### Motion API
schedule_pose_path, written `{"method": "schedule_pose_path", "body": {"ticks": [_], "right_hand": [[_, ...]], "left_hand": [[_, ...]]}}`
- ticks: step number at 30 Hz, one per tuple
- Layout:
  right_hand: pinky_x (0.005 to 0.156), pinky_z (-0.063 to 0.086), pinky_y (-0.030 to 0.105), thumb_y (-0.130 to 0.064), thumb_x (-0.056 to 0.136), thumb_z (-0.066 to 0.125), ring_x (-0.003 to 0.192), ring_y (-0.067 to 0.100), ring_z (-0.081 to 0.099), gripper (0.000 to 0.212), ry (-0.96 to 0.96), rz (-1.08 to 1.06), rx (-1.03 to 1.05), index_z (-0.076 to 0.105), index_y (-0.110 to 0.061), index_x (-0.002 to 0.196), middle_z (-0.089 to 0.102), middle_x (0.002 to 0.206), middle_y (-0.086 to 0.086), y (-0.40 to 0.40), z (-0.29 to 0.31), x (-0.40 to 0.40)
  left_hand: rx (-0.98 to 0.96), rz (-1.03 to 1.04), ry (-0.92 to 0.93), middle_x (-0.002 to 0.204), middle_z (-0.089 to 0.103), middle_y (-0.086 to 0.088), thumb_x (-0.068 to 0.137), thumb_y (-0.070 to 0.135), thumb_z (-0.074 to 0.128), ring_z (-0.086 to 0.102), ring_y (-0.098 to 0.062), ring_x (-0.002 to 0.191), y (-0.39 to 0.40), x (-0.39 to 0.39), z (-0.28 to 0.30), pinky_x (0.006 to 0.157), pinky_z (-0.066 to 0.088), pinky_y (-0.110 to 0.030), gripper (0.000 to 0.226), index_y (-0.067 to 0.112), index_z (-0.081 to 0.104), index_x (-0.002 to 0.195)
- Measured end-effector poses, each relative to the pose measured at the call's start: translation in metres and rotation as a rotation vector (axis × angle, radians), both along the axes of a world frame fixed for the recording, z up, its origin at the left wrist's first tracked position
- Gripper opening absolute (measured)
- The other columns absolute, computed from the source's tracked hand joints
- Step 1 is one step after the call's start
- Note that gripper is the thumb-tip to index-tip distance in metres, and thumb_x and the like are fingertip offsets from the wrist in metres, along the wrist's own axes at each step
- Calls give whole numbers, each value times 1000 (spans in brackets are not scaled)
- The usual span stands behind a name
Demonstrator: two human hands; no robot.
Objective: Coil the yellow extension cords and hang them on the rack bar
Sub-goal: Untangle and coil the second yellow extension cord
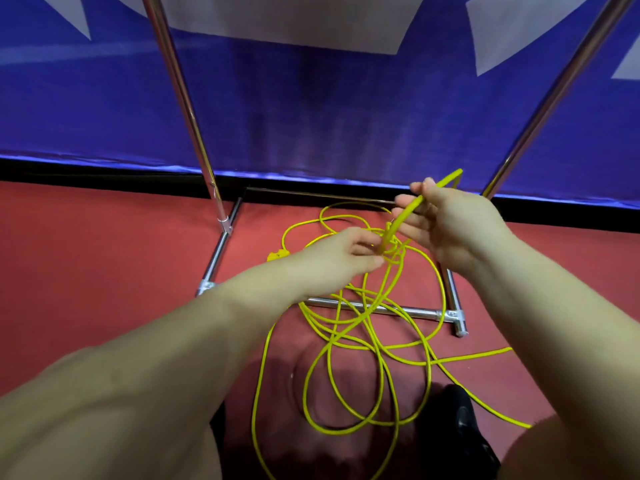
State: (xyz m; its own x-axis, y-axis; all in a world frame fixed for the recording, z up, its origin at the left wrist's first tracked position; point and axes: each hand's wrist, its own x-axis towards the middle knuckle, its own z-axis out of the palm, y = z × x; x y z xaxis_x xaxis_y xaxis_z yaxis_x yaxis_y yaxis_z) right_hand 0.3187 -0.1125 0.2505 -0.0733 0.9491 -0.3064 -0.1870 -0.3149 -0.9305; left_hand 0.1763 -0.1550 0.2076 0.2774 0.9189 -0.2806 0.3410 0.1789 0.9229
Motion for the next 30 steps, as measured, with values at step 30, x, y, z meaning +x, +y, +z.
{"method": "schedule_pose_path", "body": {"ticks": [30], "right_hand": [[56, 58, 28, -11, 99, 42, 55, 11, 68, 12, 107, -29, -23, 51, -10, 91, 61, 79, 6, -1, 1, 0]], "left_hand": [[172, -20, 77, 103, 63, -6, 96, 12, 47, 53, -12, 93, 6, -2, -1, 80, 40, -22, 13, 13, 57, 103]]}}
